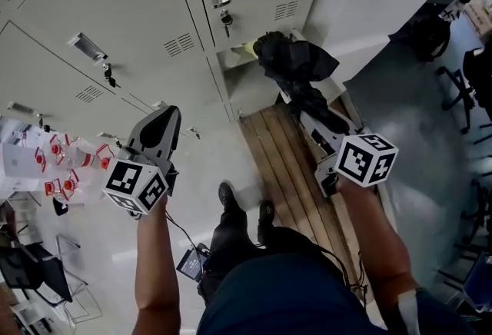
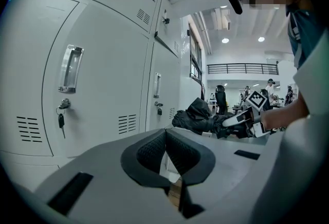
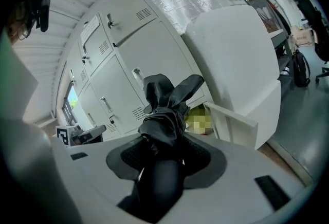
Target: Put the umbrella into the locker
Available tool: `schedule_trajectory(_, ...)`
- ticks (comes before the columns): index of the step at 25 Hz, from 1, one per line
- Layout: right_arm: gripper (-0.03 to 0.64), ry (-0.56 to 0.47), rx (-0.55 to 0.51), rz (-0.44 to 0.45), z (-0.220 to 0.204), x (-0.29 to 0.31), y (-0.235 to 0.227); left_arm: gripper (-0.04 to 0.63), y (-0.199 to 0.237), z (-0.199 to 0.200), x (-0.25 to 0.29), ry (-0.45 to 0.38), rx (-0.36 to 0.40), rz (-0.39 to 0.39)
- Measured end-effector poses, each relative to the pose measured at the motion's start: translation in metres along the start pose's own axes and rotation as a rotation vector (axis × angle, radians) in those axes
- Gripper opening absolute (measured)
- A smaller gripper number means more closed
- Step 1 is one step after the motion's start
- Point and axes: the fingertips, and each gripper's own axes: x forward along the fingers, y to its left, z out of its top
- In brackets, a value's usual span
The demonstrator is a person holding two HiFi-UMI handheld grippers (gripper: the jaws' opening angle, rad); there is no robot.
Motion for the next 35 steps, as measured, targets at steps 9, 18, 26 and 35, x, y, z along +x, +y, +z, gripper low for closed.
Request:
schedule_trajectory(9,0.198,0.023,0.022,-0.024,-0.02,0.033,-0.019,0.018,0.023,-0.032,0.015,0.026,-0.024,-0.013)
schedule_trajectory(18,0.198,0.061,0.051,-0.047,-0.046,0.069,-0.043,0.018,0.042,-0.069,0.034,0.064,-0.039,-0.025)
schedule_trajectory(26,0.198,0.093,0.059,-0.069,-0.074,0.099,-0.063,0.018,0.055,-0.105,0.049,0.101,-0.049,-0.054)
schedule_trajectory(35,0.198,0.137,0.065,-0.105,-0.111,0.138,-0.088,0.018,0.073,-0.15,0.059,0.137,-0.082,-0.069)
